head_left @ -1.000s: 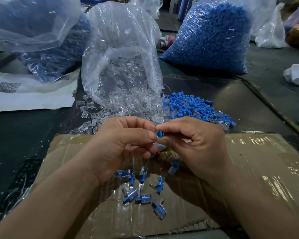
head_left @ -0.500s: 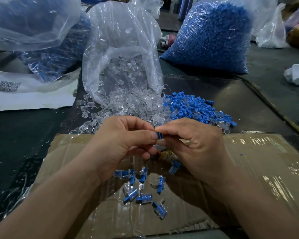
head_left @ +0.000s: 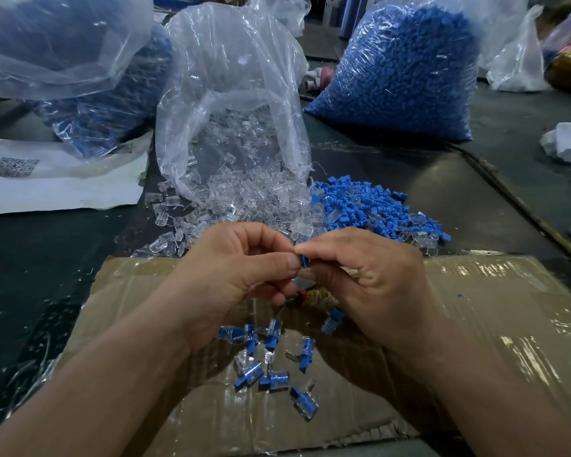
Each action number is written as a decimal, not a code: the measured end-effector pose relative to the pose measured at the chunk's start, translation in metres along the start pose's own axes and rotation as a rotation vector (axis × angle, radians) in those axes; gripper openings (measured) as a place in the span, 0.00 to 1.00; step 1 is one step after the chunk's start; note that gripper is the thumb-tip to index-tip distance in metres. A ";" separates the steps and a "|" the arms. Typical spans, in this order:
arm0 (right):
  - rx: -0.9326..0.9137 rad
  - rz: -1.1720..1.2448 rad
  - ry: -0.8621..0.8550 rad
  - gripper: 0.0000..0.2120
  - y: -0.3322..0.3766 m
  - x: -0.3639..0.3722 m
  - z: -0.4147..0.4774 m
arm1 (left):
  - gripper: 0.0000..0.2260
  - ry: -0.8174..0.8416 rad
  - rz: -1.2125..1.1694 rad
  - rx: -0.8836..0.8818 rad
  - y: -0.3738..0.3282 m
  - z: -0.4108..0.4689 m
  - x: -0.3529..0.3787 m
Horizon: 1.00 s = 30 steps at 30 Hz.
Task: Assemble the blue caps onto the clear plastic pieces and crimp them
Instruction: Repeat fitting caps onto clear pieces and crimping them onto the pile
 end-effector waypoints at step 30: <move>0.245 -0.658 0.712 0.11 -0.026 -0.027 0.006 | 0.06 -0.188 -0.093 0.118 0.003 0.009 -0.010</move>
Point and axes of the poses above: each hand's wrist, its own z-axis towards the middle knuckle, its own x-axis out of the palm, y = z × x, the point moved 2 cm from there along z, towards the middle knuckle, and after that the axes turned 12 degrees about -y, right-handed, at the moved point
